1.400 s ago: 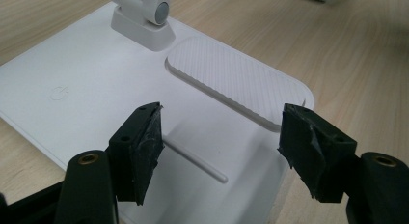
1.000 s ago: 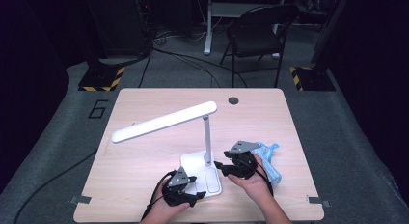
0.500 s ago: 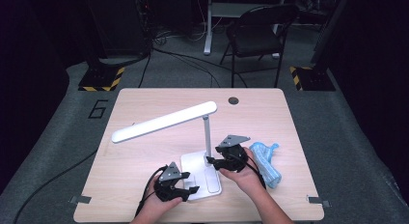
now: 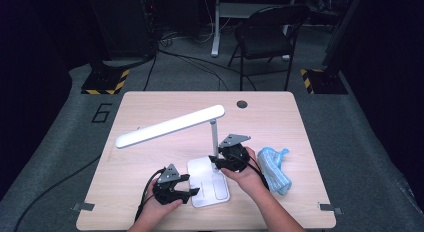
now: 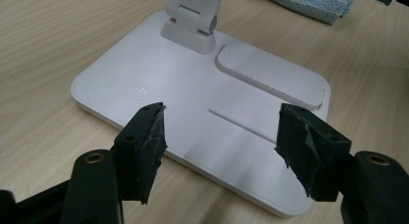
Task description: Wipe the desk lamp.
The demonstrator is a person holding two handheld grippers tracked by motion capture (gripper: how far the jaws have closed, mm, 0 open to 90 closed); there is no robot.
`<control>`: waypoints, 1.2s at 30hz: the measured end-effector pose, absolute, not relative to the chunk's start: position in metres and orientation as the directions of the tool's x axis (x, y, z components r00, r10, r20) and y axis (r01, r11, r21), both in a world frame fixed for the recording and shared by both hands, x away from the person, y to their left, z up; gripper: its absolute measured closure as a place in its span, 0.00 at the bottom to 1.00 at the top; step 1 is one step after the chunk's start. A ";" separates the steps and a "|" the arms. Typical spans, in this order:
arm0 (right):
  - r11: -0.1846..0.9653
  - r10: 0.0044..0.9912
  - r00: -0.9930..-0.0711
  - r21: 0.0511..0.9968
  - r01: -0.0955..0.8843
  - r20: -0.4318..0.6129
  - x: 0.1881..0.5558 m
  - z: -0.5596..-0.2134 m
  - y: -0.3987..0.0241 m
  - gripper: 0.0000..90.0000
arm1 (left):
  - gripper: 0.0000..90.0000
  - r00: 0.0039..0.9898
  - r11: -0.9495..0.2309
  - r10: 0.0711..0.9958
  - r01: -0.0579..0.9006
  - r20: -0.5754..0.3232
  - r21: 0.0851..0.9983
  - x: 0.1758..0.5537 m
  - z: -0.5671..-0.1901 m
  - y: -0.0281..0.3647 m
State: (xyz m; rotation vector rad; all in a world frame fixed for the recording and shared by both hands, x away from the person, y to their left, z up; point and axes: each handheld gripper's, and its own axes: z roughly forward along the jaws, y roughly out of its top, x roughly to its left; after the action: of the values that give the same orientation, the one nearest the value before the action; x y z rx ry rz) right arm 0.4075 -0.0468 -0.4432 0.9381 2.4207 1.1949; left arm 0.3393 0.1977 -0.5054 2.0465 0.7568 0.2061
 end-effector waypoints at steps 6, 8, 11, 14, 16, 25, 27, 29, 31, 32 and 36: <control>0.446 0.663 -0.748 0.782 0.436 0.039 0.411 -0.443 -0.046 0.67 | 0.38 0.789 -0.384 0.598 0.439 -0.144 0.812 0.341 -0.505 0.201; 0.455 0.654 -0.756 0.786 0.419 0.024 0.412 -0.443 -0.046 0.68 | 0.38 0.782 -0.373 0.605 0.446 -0.151 0.814 0.341 -0.505 0.202; 0.465 0.650 -0.760 0.783 0.414 0.015 0.414 -0.442 -0.044 0.71 | 0.38 0.780 -0.374 0.608 0.450 -0.152 0.811 0.342 -0.506 0.203; 0.484 0.632 -0.775 0.776 0.406 0.012 0.415 -0.441 -0.043 0.75 | 0.38 0.774 -0.370 0.614 0.456 -0.155 0.809 0.342 -0.506 0.203; 0.479 0.624 -0.781 0.780 0.402 0.019 0.417 -0.441 -0.039 0.80 | 0.38 0.777 -0.373 0.610 0.455 -0.156 0.809 0.343 -0.507 0.204; 0.505 0.594 -0.804 0.774 0.382 0.009 0.419 -0.440 -0.029 0.84 | 0.39 0.767 -0.366 0.622 0.461 -0.156 0.808 0.346 -0.508 0.208; 0.512 0.589 -0.808 0.772 0.375 0.002 0.421 -0.439 -0.026 0.84 | 0.39 0.767 -0.370 0.623 0.462 -0.154 0.806 0.346 -0.508 0.209; 0.509 0.584 -0.811 0.786 0.350 -0.018 0.423 -0.440 -0.023 0.84 | 0.38 0.765 -0.368 0.626 0.459 -0.150 0.809 0.347 -0.508 0.210; 0.502 0.588 -0.809 0.777 0.380 0.016 0.423 -0.440 -0.023 0.82 | 0.38 0.759 -0.360 0.631 0.469 -0.160 0.807 0.347 -0.508 0.211; 0.497 0.587 -0.809 0.774 0.392 0.033 0.424 -0.440 -0.024 0.78 | 0.38 0.759 -0.361 0.631 0.467 -0.158 0.807 0.347 -0.508 0.212; 0.478 0.599 -0.798 0.772 0.418 0.061 0.420 -0.446 -0.032 0.71 | 0.38 0.753 -0.355 0.640 0.469 -0.155 0.809 0.348 -0.509 0.213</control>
State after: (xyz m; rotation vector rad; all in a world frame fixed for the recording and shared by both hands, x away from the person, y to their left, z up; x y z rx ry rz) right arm 0.4196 -0.0318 -0.4462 0.8771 2.5073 1.2195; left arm 0.3477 0.2132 -0.5086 2.0169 0.8360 0.2315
